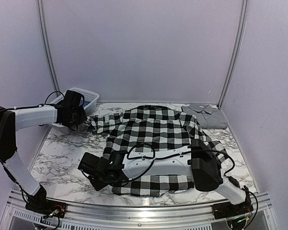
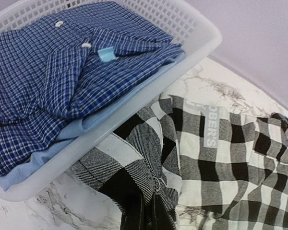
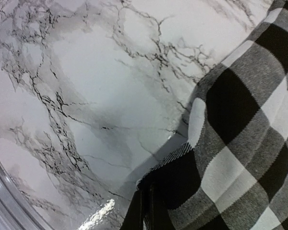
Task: Fold and stack the long sleeve shirts
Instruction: Pick up the corner of the shirt from the center of the board, then fold the flattened shirt at the center of the board.
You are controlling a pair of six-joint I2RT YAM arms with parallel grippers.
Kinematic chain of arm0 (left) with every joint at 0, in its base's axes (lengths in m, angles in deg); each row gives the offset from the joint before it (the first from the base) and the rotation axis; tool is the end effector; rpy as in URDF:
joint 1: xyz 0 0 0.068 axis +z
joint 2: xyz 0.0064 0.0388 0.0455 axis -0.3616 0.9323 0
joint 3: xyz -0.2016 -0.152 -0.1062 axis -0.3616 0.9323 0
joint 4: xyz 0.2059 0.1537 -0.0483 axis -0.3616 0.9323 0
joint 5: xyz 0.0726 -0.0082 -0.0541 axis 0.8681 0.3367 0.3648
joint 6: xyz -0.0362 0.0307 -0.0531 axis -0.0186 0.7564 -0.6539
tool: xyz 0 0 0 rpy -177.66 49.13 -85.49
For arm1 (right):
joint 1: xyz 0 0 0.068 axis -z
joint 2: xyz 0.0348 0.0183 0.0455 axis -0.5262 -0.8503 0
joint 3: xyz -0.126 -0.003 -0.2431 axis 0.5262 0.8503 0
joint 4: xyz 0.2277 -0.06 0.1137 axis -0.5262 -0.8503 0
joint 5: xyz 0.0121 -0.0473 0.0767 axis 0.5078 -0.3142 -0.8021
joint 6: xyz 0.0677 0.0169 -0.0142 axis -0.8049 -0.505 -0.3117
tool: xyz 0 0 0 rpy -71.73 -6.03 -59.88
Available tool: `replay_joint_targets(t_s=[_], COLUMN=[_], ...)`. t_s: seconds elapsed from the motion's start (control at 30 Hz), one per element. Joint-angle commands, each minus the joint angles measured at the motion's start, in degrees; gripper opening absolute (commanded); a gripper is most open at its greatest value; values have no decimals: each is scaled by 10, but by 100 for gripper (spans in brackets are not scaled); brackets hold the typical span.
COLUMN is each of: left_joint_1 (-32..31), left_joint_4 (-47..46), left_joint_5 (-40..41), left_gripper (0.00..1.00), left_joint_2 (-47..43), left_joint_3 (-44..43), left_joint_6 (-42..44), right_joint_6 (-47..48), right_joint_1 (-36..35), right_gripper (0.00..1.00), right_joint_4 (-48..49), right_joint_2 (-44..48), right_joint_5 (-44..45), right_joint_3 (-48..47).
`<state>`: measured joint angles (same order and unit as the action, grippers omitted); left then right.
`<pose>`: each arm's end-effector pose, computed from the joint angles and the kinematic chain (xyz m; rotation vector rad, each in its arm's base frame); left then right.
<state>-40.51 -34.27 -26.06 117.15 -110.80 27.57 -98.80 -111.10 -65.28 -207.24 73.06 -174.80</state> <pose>0.3604 -0.1058 0.2185 -0.4892 2.1826 -0.1351 0.1142 0.5275 0.1421 -0.9161 2.4693 0.3882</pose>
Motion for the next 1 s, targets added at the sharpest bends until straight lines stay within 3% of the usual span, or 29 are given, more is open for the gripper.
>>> replay_joint_targets(t_s=[0.0,0.47,0.7,0.97], left_joint_1=[-14,-145,-212,-274], left_joint_4=[12,-28,-70,-86], left_joint_5=[-22,-36,-50,-87], left_gripper=[0,0,0,0], left_joint_2=[-11,66,108,166], left_joint_3=[-56,-240,-337,-447], left_joint_6=[24,50,62,59], right_joint_6=[5,-97,-141,-164], right_joint_1=[5,24,26,27], right_gripper=[0,0,0,0], right_joint_4=[37,217,252,272], right_joint_2=[88,325,380,412], right_joint_5=[20,47,51,48], right_joint_3=[44,423,528,584])
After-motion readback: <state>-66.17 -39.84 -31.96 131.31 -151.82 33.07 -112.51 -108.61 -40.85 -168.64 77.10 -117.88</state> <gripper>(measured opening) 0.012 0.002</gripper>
